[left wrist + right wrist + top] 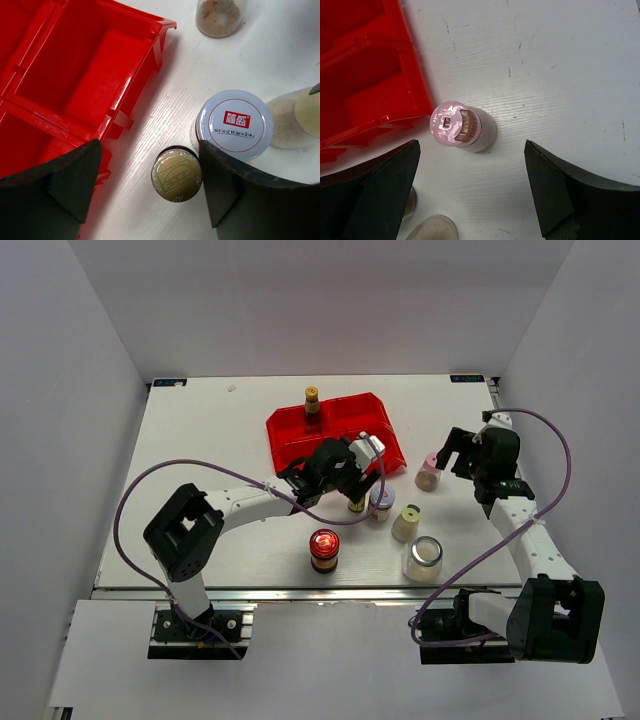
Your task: Organize the condiment bottles
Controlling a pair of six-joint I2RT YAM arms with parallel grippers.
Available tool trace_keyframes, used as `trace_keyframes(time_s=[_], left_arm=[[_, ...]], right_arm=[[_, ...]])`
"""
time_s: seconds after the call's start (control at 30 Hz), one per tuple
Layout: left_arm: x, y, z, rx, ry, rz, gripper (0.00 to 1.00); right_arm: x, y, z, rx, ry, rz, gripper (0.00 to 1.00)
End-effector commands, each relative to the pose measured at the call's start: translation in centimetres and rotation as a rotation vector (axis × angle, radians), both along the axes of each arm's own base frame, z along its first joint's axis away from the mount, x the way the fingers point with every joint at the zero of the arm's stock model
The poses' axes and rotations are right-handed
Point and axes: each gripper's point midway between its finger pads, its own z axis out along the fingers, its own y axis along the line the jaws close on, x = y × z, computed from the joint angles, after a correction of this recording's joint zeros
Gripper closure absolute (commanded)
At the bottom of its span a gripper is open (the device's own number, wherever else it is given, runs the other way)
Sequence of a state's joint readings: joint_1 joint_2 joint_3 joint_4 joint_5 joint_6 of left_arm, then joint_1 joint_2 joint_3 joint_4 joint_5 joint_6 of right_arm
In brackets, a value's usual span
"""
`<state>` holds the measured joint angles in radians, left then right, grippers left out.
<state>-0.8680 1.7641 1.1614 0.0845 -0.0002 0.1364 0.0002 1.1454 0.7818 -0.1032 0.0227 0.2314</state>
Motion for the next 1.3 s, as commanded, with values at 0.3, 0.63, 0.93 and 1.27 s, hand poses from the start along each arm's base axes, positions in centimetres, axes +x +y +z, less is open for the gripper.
trace_keyframes(time_s=[0.3, 0.63, 0.93, 1.27], left_arm=[[0.4, -0.8, 3.6, -0.101, -0.051, 0.022, 0.62], [1.7, 1.5, 8.4, -0.149, -0.163, 0.154, 1.0], [3.6, 5.8, 15.6, -0.236, -0.285, 0.354, 1.0], [8.6, 12.2, 19.4, -0.332, -0.318, 0.564, 1.0]], right_arm=[[0.9, -0.4, 1.2, -0.018, -0.038, -0.012, 0.11], [0.9, -0.4, 1.1, -0.016, -0.034, -0.012, 0.11], [0.9, -0.4, 1.2, -0.016, -0.034, -0.012, 0.11], [1.1, -0.4, 0.7, -0.016, -0.019, -0.012, 0.11]])
